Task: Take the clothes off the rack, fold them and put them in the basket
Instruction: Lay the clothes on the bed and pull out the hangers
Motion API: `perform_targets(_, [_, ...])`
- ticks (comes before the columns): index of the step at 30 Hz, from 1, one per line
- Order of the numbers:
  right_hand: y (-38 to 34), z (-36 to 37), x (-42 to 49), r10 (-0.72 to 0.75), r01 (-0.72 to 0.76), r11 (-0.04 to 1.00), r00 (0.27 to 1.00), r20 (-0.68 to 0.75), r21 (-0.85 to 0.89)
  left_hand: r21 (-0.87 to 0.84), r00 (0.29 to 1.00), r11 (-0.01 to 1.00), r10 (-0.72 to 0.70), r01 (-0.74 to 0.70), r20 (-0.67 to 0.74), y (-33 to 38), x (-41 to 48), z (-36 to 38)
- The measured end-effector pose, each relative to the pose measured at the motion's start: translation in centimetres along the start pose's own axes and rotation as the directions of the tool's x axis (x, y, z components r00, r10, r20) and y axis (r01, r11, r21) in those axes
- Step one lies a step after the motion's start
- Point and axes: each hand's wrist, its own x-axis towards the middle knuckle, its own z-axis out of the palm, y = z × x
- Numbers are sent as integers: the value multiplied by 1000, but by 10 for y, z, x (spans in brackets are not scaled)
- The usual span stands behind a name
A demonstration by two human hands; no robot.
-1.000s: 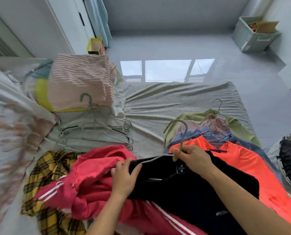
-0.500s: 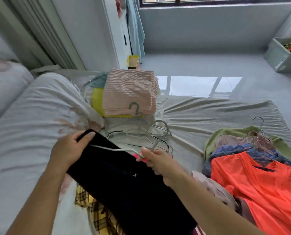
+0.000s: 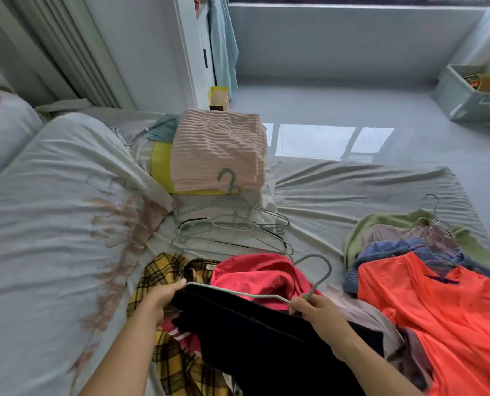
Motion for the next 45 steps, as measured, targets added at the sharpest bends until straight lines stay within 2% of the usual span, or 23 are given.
perform_targets(3, [0, 0, 8, -8, 12, 997, 998, -59, 73, -75, 1000, 997, 16, -18, -27, -4, 13, 5])
perform_targets(7, [-8, -3, 20, 1, 8, 995, 996, -91, 102, -9, 983, 988, 151, -153, -103, -9, 33, 17])
perform_targets(10, [-10, 2, 28, -12, 14, 999, 998, -55, 49, 112, 929, 946, 319, -303, -187, -1, 31, 16])
perform_targets(14, [-10, 4, 37, -1, 2, 997, 1000, 13, -73, 165, 884, 897, 435, -410, -168, -6, 30, 2])
perform_targets(17, [-3, -1, 41, 1, -1, 995, 1000, -2, -104, 259, 837, 817, 545, -516, -53, -18, 31, -9])
perform_targets(20, [3, -2, 39, 40, -40, 999, 999, -5, -24, 348, 832, 779, 554, -521, 5, -24, 37, -11])
perform_targets(22, [5, -2, 38, 34, -35, 999, 999, -15, -15, 333, 845, 788, 532, -518, 57, -23, 40, -14])
perform_targets(25, [4, -2, 43, 41, -41, 999, 999, 6, -21, 235, 848, 818, 479, -525, 226, -21, 39, -15])
perform_targets(27, [3, 0, 45, 60, -60, 998, 997, 45, -19, 330, 822, 753, 511, -569, 251, -19, 41, -17])
perform_targets(30, [3, 1, 45, 87, -83, 995, 994, 71, -62, 467, 740, 579, 582, -668, 336, -8, 42, -16])
perform_targets(32, [6, -2, 45, 130, -126, 991, 987, 100, -47, 509, 699, 510, 649, -693, 302, 1, 47, -20])
perform_targets(36, [9, 3, 40, 226, -232, 973, 945, 238, -3, 546, 658, 520, 749, -657, 78, 8, 57, -24])
perform_targets(39, [17, 17, 34, 114, -95, 992, 958, 265, -83, 501, 710, 638, 701, -584, -66, 0, 64, -10])
perform_targets(41, [20, 13, 31, -24, 33, 997, 989, 145, -63, 509, 789, 676, 614, -533, 11, -13, 73, -6])
perform_targets(43, [22, -1, 34, -32, 37, 991, 999, -38, 130, 582, 864, 665, 482, -468, 143, -31, 82, -10])
perform_targets(45, [25, -10, 40, 25, 10, 944, 995, -101, 330, 597, 907, 685, 343, -419, 242, -45, 81, -14])
